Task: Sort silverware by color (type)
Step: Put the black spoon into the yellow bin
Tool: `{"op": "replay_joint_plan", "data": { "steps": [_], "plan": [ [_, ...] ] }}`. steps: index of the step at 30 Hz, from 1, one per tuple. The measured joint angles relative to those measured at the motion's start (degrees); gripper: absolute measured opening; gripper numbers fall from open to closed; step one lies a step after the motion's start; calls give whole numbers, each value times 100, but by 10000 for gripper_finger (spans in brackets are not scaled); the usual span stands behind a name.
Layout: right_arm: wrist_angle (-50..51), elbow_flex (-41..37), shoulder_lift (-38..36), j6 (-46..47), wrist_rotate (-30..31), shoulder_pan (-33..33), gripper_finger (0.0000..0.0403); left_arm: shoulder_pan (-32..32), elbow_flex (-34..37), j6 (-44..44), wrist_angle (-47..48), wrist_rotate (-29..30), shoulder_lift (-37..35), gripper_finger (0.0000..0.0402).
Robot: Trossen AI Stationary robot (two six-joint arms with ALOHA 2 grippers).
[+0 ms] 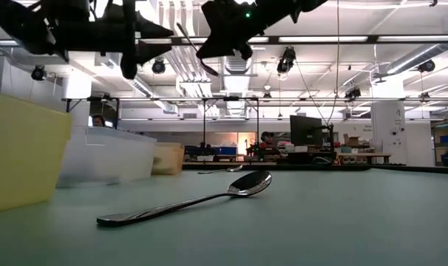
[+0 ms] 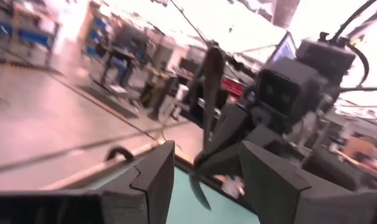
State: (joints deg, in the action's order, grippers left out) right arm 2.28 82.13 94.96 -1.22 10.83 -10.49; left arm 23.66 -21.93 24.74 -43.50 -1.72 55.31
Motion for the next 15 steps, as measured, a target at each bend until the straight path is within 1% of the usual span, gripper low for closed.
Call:
{"op": "replay_joint_plan", "data": {
  "steps": [3, 8, 15],
  "plan": [
    [-206, 0, -2, -455, -7, 17, 9, 0, -210, -251, 109, 232, 0, 165],
    [-222, 0, 0, -605, -28, 11, 9, 0, -398, -475, 154, 259, 0, 165],
    [-282, 0, -2, -843, -33, 49, 9, 0, -442, -472, 257, 265, 0, 165]
  ]
}}
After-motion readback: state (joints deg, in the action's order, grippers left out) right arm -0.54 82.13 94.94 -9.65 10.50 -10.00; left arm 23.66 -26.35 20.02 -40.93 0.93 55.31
